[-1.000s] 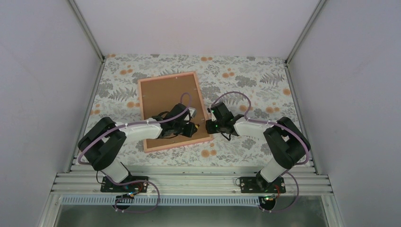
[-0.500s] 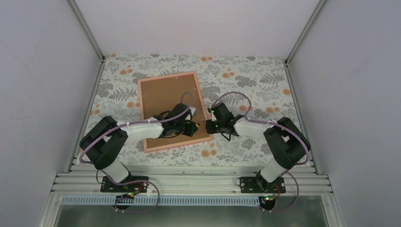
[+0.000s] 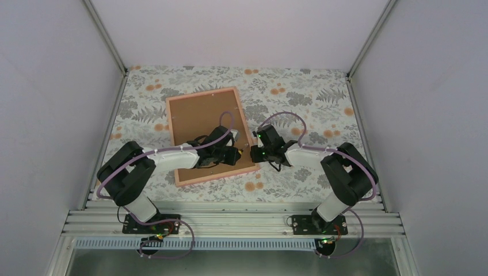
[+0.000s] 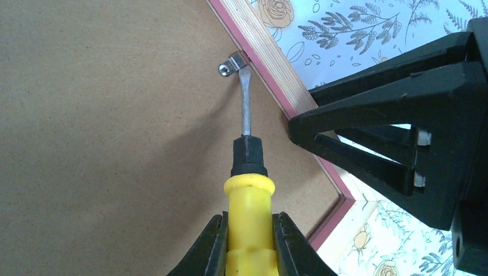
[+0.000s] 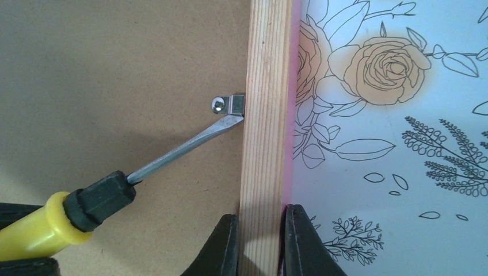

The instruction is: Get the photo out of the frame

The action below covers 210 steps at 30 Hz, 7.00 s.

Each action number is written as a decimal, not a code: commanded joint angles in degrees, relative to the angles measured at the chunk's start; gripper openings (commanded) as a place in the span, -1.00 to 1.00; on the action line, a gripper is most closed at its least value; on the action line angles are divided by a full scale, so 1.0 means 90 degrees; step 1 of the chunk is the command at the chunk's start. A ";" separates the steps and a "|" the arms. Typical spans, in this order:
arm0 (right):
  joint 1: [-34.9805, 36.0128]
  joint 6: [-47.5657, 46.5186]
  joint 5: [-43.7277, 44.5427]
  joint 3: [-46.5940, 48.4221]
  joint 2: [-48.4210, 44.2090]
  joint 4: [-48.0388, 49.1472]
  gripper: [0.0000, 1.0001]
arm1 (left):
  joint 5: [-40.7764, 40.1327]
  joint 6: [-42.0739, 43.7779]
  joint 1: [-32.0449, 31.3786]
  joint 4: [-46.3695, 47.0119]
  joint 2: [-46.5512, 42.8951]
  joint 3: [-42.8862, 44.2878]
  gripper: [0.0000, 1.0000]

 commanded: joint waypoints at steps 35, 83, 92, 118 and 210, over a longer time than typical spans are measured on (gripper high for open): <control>0.0090 0.0649 -0.0409 -0.0597 -0.0091 0.0691 -0.92 | -0.1870 -0.1462 0.0062 0.0980 -0.0971 -0.1147 -0.95; 0.0114 0.0351 -0.0603 -0.0646 -0.0108 0.0821 -0.92 | -0.0613 -0.0567 -0.0182 0.2311 -0.0296 -0.1492 -0.95; 0.0124 0.0350 -0.0598 -0.0626 -0.0127 0.0809 -0.92 | -0.0604 -0.0529 -0.0192 0.2303 -0.0329 -0.1558 -0.95; 0.0138 0.0432 -0.0628 -0.0767 -0.0157 0.0949 -0.92 | -0.2566 -0.2009 -0.0192 0.2591 -0.0353 -0.1922 -0.95; 0.0139 0.0428 -0.0419 -0.0687 -0.0235 0.0750 -0.92 | -0.0329 0.0019 -0.0006 -0.1730 -0.0141 0.0120 -0.95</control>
